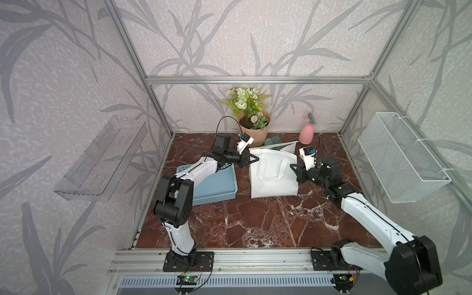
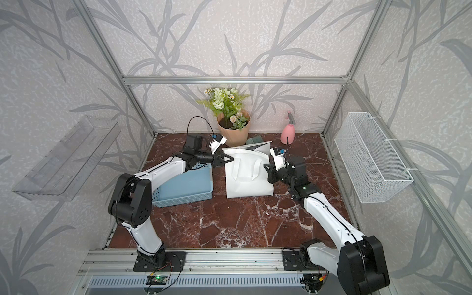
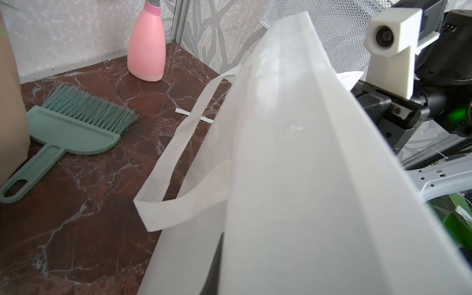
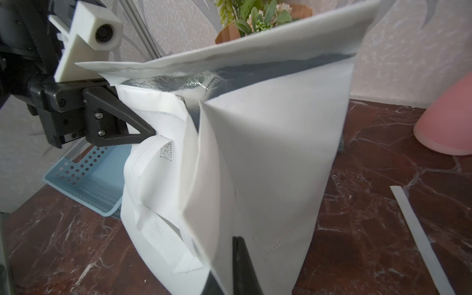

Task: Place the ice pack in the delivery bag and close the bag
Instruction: Adjust the delivery bag at the center of the board, then close the delivery bag at the center of the board.

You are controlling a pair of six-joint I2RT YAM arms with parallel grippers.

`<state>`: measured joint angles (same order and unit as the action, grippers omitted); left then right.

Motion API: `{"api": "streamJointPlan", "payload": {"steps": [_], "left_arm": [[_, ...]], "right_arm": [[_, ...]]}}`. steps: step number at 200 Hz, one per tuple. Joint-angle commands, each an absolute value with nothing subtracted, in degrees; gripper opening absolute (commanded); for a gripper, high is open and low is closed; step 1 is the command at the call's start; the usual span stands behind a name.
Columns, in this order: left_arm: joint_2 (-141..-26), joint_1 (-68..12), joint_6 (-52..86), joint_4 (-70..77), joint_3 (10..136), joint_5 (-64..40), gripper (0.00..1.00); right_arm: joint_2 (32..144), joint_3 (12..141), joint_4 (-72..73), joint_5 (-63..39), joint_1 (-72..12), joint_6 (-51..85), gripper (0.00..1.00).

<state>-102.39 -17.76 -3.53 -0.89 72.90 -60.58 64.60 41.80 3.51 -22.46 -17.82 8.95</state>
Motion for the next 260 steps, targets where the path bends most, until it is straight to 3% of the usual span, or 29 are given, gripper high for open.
{"api": "streamJointPlan", "payload": {"steps": [1, 28, 51, 62, 102, 167, 220, 260], "left_arm": [[-99.0, -16.2, -8.6, -8.0, 74.1, -63.7, 0.00], [-97.6, -15.3, -10.6, -10.0, 72.1, -63.7, 0.00], [-97.3, -15.2, -10.2, -8.9, 70.5, -64.8, 0.00], [-97.5, -15.2, -10.2, -9.2, 70.5, -65.2, 0.00], [-97.0, -15.2, -11.1, -9.8, 70.6, -65.5, 0.00], [-97.0, -15.2, -11.6, -10.4, 70.9, -65.7, 0.00], [-97.3, -15.2, -12.1, -10.9, 71.3, -65.8, 0.00], [-97.9, -15.2, -12.3, -11.2, 71.8, -66.2, 0.00]], "right_arm": [[60.7, 42.0, 0.8, -27.2, -21.3, 12.5, 0.00], [60.0, 40.2, 0.2, -25.2, -21.8, 13.4, 0.08], [60.1, 38.4, 3.5, -19.4, -21.2, 11.0, 0.36], [60.9, 38.4, 5.1, -18.0, -20.2, 9.4, 0.57], [65.8, 42.6, 7.6, -21.7, -16.1, 6.6, 0.80], [72.8, 50.5, 8.2, -32.7, -11.6, 2.7, 0.90], [79.8, 55.7, 6.8, -42.9, -8.7, 1.3, 0.91], [83.1, 53.4, 15.5, -47.9, -6.7, -0.2, 0.93]]}}
